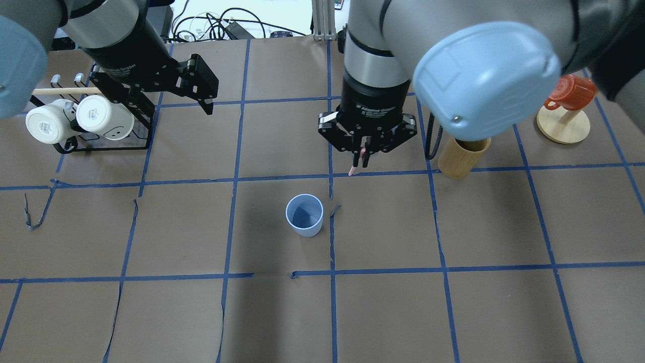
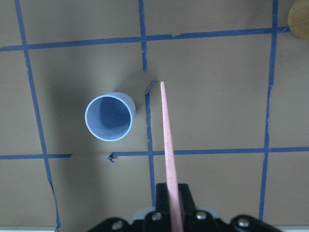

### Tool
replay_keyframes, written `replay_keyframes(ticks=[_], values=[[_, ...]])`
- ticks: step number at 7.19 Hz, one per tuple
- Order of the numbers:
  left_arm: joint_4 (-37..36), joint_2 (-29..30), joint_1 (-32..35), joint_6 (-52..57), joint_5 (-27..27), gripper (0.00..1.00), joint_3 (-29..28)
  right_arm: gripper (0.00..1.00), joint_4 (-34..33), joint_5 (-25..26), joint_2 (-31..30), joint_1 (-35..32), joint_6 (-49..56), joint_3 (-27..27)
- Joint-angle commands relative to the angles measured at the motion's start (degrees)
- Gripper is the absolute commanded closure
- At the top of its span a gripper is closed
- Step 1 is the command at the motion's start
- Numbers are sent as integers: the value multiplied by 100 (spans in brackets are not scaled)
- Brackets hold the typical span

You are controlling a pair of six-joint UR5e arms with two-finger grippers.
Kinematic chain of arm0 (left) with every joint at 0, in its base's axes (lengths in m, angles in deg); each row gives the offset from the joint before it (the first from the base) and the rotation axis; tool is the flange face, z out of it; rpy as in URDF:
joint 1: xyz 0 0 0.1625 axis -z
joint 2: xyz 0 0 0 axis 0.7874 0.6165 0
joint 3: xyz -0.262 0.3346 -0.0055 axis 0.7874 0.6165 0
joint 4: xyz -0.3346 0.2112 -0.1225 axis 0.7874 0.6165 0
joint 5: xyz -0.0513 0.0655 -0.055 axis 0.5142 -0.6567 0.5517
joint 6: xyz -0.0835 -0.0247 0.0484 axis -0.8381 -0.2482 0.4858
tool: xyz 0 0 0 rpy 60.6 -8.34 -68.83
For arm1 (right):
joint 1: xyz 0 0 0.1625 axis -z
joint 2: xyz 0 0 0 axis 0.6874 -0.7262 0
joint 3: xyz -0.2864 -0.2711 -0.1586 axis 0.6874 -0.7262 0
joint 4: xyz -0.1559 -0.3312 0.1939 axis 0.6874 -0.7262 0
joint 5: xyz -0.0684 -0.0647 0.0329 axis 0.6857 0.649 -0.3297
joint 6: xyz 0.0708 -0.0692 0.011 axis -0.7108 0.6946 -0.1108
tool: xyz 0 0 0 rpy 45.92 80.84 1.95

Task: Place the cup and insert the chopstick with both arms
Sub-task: 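Carry the pink chopstick over the light blue cup with the right gripper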

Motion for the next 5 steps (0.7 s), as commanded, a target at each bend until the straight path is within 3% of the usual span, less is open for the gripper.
replay_keyframes(ticks=[1, 5], values=[[0, -8, -24, 1, 1, 0, 1, 100, -80, -116, 75, -404, -448, 7], [9, -8, -24, 1, 1, 0, 1, 100, -333, -195, 399, -773, -712, 94]])
